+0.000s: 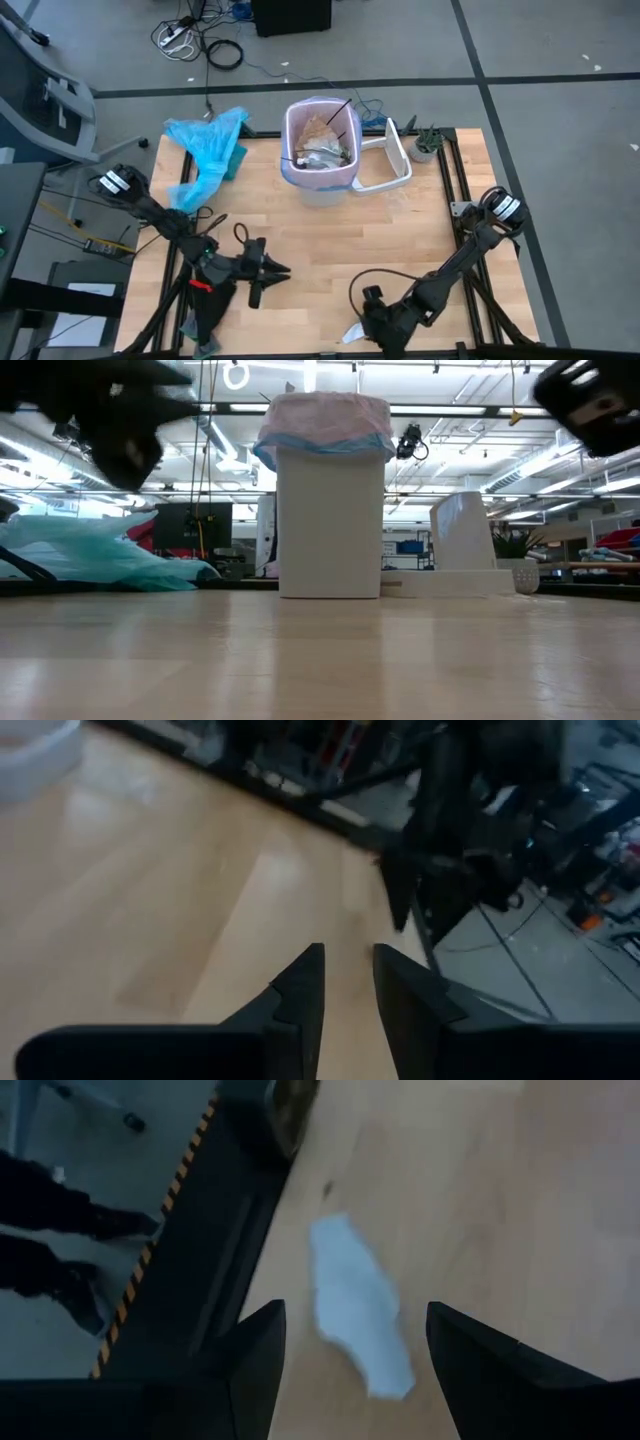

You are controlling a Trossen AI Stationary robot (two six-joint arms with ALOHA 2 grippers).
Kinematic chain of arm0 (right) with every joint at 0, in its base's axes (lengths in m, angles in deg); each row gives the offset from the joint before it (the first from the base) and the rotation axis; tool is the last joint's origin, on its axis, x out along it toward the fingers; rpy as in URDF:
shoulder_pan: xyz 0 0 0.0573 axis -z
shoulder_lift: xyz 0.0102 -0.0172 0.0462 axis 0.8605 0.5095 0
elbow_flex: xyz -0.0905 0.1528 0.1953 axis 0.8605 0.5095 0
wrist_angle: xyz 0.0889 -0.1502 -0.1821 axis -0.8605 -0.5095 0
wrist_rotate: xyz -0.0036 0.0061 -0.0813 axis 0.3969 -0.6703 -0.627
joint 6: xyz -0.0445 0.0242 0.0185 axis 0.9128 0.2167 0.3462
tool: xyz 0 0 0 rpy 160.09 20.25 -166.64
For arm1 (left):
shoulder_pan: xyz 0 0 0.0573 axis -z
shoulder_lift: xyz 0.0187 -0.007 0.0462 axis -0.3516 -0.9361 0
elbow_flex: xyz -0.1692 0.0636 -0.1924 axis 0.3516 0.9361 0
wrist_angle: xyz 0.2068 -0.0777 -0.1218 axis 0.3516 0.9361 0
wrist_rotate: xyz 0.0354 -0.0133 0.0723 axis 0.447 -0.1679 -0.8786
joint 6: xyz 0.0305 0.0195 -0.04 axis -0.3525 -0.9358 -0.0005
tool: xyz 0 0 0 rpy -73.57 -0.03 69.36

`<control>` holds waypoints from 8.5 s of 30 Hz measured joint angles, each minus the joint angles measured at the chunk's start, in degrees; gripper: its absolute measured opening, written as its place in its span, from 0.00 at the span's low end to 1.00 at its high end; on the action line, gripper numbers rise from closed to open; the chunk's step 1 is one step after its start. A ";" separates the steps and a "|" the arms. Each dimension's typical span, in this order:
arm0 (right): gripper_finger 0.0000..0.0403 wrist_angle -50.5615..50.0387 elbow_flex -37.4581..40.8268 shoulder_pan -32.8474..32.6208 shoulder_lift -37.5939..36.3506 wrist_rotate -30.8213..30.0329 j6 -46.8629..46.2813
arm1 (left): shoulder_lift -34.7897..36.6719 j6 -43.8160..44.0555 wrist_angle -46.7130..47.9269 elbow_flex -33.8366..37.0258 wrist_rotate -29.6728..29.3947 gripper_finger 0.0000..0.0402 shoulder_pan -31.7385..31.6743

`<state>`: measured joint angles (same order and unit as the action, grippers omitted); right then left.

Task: Place trash/remove bag and relplace
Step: Put the white paper into the trash bin, then put the clear cellophane into the trash bin

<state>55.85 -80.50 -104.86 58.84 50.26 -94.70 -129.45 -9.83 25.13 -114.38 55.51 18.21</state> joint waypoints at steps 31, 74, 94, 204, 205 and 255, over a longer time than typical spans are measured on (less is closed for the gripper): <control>0.53 3.22 -0.30 3.86 10.10 6.43 4.50 | 2.14 -25.79 -2.78 5.56 14.68 0.24 -5.83; 0.00 -19.05 -17.99 36.94 -22.51 -3.18 14.72 | 23.85 -31.98 2.17 5.53 14.36 0.24 -16.32; 0.08 -8.19 -18.12 60.67 -22.38 11.35 23.53 | 24.63 -27.51 2.88 5.53 2.59 0.16 -16.51; 0.01 -15.23 31.74 37.22 -38.64 3.05 -29.77 | 47.08 -12.37 73.59 -12.11 4.19 0.01 -24.67; 0.01 -17.53 29.63 36.59 -38.98 2.82 -29.20 | 47.09 -12.39 73.47 -12.11 4.29 0.01 -24.67; 0.02 0.32 -15.32 59.10 -19.42 4.72 1.29 | 47.10 -21.08 68.53 -12.11 8.57 0.03 -24.67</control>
<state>56.18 -95.82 -45.76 39.42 54.98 -93.40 -82.34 -30.91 93.67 -126.49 64.08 -6.46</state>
